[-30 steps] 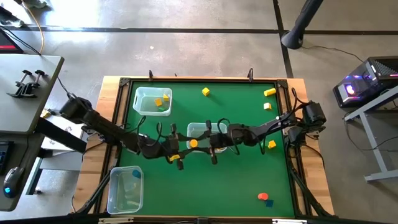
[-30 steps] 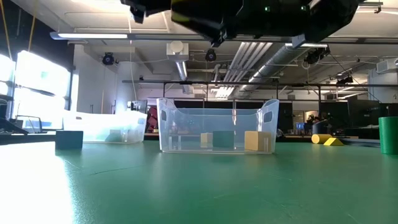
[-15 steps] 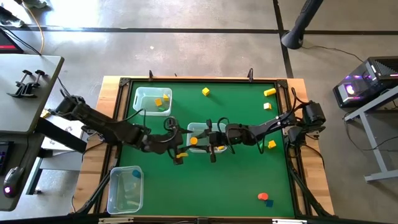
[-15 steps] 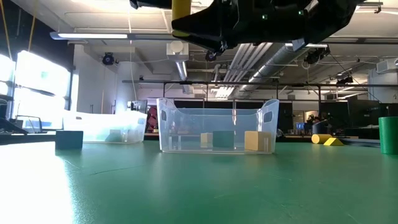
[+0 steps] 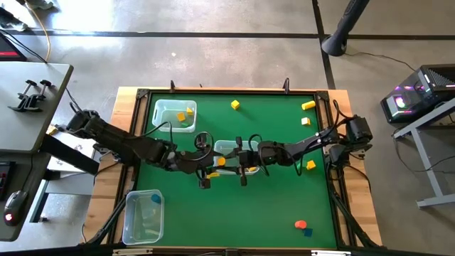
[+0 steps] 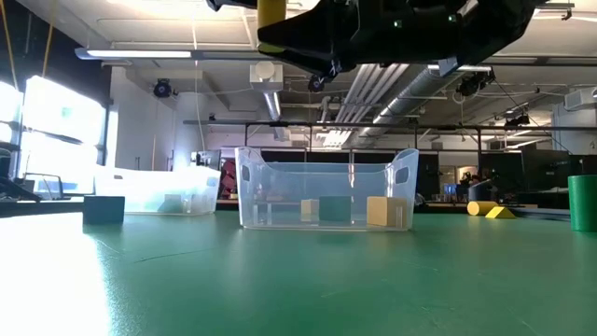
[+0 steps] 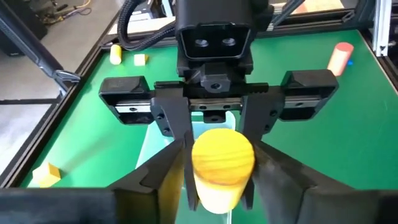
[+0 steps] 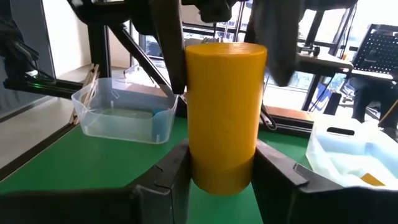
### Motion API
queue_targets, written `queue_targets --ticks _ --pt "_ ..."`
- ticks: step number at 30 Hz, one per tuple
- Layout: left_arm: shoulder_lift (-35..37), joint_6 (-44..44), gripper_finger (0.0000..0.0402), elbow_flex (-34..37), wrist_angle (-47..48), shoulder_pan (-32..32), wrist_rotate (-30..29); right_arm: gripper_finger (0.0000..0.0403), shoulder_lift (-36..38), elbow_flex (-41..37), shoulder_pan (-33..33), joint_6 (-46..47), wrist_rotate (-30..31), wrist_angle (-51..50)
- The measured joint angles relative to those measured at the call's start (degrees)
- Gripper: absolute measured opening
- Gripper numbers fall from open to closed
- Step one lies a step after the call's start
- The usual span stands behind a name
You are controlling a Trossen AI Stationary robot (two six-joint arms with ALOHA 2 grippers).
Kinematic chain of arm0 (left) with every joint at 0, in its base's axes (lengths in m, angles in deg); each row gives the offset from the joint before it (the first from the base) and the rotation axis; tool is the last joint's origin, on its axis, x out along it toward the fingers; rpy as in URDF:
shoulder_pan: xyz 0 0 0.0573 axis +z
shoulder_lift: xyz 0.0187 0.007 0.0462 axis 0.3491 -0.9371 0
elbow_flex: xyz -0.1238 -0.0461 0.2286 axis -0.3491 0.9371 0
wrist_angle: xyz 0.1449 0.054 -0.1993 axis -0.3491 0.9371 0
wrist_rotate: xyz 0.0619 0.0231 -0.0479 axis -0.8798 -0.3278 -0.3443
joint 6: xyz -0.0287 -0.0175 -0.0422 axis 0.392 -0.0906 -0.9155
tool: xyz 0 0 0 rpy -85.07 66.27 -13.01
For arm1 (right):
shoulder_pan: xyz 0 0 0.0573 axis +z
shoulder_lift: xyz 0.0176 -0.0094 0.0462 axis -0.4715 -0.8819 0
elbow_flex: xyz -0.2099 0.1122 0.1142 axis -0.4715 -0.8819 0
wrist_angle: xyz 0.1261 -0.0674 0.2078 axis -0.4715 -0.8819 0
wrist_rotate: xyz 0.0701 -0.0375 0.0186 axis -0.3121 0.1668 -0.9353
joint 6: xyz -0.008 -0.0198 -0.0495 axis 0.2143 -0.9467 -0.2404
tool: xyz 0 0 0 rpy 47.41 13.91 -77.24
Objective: Sort blocks by size
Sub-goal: Put the yellow cylindrical block into the bottom left transparent bin
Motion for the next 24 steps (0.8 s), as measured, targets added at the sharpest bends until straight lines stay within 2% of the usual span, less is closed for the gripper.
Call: queue_targets --ticks 7,10,14,17,20,24 --pt "-0.2 2.4 0.0095 0.0 -0.8 0.0 0.2 0.0128 0.0 0.0 0.0 -0.2 -0.1 -0.5" --pt "-0.3 3.4 0.0090 0.1 -1.4 -0.4 0.0 0.0134 0.1 0.0 0.0 -0.2 0.0 -1.1" --pt "-0.3 3.5 0.0090 -0.3 -0.6 -1.4 -0.7 0.0221 0.0 0.0 -0.2 1.8 2.7 -5.0" --pt "-0.3 0.7 0.0090 -3.3 5.7 -3.1 -0.7 0.0282 0.0 0.0 -1.3 3.4 3.1 -6.6" --pt "-0.4 -4.6 0.0090 -7.1 13.3 -5.5 -1.4 0.0307 0.0 0.0 -2.4 4.9 3.3 -7.0" --pt "-0.8 -15.2 0.0090 -11.6 23.9 -9.8 -1.5 0.0313 0.0 0.0 -3.1 4.9 3.3 -6.1"
